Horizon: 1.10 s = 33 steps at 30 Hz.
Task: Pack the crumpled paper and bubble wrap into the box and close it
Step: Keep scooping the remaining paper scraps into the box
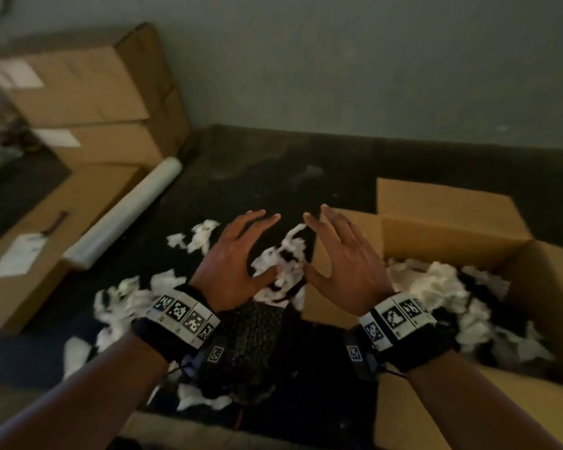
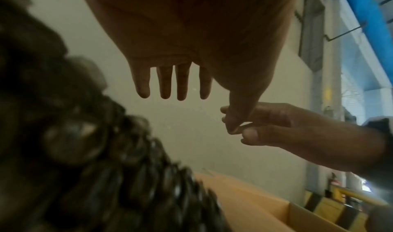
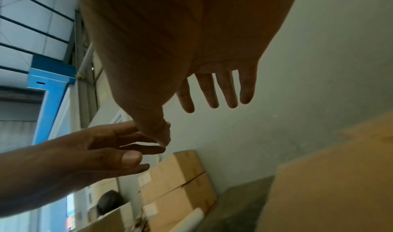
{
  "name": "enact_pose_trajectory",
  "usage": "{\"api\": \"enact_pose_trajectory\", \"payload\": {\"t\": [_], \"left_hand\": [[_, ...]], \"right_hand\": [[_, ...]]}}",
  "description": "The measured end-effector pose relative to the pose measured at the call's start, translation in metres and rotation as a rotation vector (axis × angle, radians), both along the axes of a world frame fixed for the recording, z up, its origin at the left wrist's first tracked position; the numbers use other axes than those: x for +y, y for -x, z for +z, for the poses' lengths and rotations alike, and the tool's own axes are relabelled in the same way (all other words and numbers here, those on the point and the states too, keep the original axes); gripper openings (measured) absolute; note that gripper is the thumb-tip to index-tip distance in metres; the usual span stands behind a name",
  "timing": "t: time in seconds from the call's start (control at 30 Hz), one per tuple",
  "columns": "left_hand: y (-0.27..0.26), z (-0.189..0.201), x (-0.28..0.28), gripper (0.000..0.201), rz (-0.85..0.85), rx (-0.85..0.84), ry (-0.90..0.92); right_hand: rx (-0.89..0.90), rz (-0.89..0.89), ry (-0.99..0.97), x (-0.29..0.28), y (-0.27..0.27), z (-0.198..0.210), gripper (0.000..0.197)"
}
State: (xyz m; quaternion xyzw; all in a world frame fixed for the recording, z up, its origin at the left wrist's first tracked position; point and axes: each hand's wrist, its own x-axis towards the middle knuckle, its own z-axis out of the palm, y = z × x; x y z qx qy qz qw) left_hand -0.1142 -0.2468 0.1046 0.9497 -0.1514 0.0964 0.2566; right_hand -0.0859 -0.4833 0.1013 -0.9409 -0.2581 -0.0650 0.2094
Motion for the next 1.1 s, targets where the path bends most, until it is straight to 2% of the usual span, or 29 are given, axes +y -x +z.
{"api": "enact_pose_trajectory", "payload": {"t": [0.2,0.3,0.37,0.43,0.47,0.53,0.6,0.7,0.73,0.8,0.87,0.9,0.93,1.0,1.1], "left_hand": [[0.069,-0.046,0.108,0.077,0.136,0.096,0.084],[0.082,-0.065,0.144,0.074,0.207,0.141,0.119],[0.079,-0.069,0.161,0.071,0.250,0.138,0.159],[0.069,-0.068,0.175,0.066,0.283,0.099,0.205],[0.061,-0.066,0.180,0.065,0.299,0.075,0.222],[0.044,-0.059,0.187,0.063,0.329,0.039,0.255],[0.024,-0.052,0.191,0.063,0.351,0.005,0.285],[-0.005,-0.041,0.194,0.062,0.360,-0.052,0.350],[-0.013,-0.037,0.194,0.061,0.362,-0.061,0.374],[-0.029,-0.028,0.193,0.060,0.358,-0.079,0.409],[-0.042,-0.019,0.193,0.059,0.347,-0.106,0.436],[-0.048,-0.014,0.194,0.059,0.343,-0.117,0.451],[-0.052,-0.011,0.195,0.059,0.339,-0.126,0.462],[-0.057,-0.006,0.200,0.060,0.326,-0.146,0.453],[-0.055,-0.008,0.218,0.062,0.295,-0.140,0.401]], "right_hand": [[0.123,0.146,-0.006,0.117,0.046,-0.050,0.074],[0.209,0.192,-0.120,0.160,0.072,-0.080,0.067],[0.409,0.199,-0.212,0.185,0.088,-0.096,0.067],[0.704,0.217,-0.221,0.208,0.101,-0.106,0.074],[0.837,0.252,-0.208,0.221,0.107,-0.108,0.081],[0.944,0.349,-0.193,0.245,0.111,-0.107,0.103],[0.926,0.429,-0.168,0.271,0.111,-0.100,0.115],[0.821,0.487,-0.214,0.303,0.098,-0.092,0.102],[0.838,0.454,-0.236,0.310,0.093,-0.090,0.098],[0.864,0.352,-0.337,0.318,0.078,-0.091,0.105],[0.803,0.278,-0.332,0.322,0.062,-0.087,0.103],[0.736,0.250,-0.248,0.323,0.053,-0.088,0.090],[0.667,0.218,-0.180,0.322,0.047,-0.086,0.069],[0.559,0.140,-0.248,0.319,0.035,-0.090,0.023],[0.509,0.020,-0.430,0.307,0.022,-0.103,0.020]]}}
